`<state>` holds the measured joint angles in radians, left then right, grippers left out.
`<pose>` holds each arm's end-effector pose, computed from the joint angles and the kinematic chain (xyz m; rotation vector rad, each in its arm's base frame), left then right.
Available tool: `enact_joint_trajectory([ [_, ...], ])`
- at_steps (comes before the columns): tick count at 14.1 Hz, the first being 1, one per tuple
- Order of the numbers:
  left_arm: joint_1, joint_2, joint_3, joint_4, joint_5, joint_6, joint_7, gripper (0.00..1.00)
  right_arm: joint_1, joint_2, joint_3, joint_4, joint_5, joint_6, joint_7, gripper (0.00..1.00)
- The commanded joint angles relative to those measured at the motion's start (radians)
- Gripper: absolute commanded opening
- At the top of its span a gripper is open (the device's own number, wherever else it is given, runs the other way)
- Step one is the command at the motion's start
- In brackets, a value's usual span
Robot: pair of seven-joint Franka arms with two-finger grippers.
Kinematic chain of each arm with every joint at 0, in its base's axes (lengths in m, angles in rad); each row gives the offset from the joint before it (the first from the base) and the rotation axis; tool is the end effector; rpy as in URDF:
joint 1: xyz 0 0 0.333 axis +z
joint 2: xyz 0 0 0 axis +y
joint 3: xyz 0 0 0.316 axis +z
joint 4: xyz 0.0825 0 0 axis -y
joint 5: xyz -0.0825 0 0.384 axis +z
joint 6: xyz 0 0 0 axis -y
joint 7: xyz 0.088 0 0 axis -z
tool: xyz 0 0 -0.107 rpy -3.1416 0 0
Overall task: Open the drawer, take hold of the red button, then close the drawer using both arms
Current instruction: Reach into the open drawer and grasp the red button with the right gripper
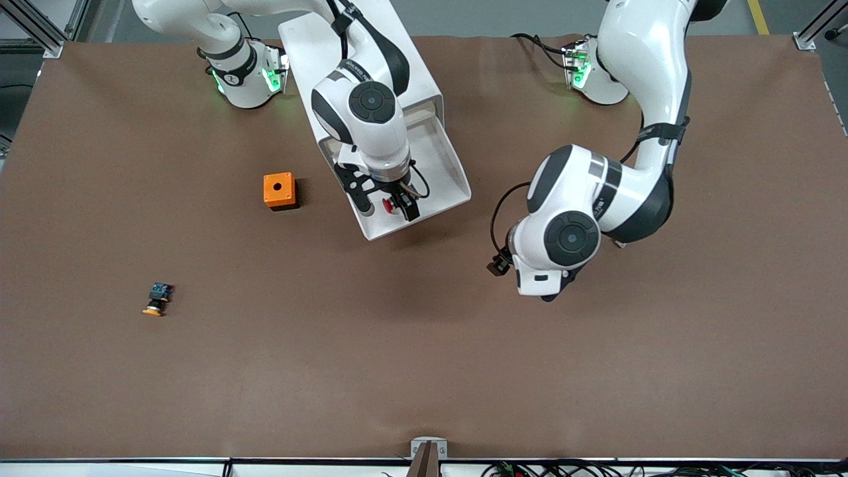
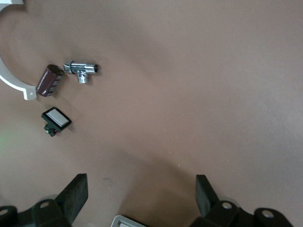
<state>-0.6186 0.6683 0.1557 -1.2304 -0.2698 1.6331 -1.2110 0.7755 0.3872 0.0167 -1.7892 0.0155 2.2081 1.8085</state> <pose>0.6088 -0.3636 0.3629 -2.8011 -1.1504 0.4510 0.4565 0.4623 0.3396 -2.7056 1.5253 0.0151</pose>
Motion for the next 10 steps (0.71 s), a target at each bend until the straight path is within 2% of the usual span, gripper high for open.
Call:
enact_joint_trajectory([
  [1,0.007,-0.01,-0.047,-0.064,0.017,0.094,0.027,1.0,0.028,0.019,-0.011,0.019,-0.012,-0.007,0.032,0.92],
  [4,0.005,-0.012,-0.085,-0.104,-0.014,0.178,-0.028,1.0,0.034,0.021,-0.009,0.021,0.003,-0.011,0.029,0.63],
  [5,0.007,-0.018,-0.105,-0.13,-0.014,0.198,-0.042,1.0,0.036,0.022,-0.009,0.022,0.004,-0.011,0.028,0.47],
  [7,0.007,-0.073,-0.134,-0.234,-0.014,0.288,-0.05,1.0,0.047,0.022,-0.007,0.027,0.004,-0.007,0.025,0.08],
  [8,0.008,-0.105,-0.152,-0.297,-0.014,0.35,-0.05,1.0,0.047,0.022,-0.009,0.03,0.004,-0.008,0.022,0.0],
  [10,0.008,-0.134,-0.179,-0.378,-0.014,0.433,-0.051,1.0,0.03,0.019,-0.009,0.042,0.004,-0.019,0.002,0.0],
])
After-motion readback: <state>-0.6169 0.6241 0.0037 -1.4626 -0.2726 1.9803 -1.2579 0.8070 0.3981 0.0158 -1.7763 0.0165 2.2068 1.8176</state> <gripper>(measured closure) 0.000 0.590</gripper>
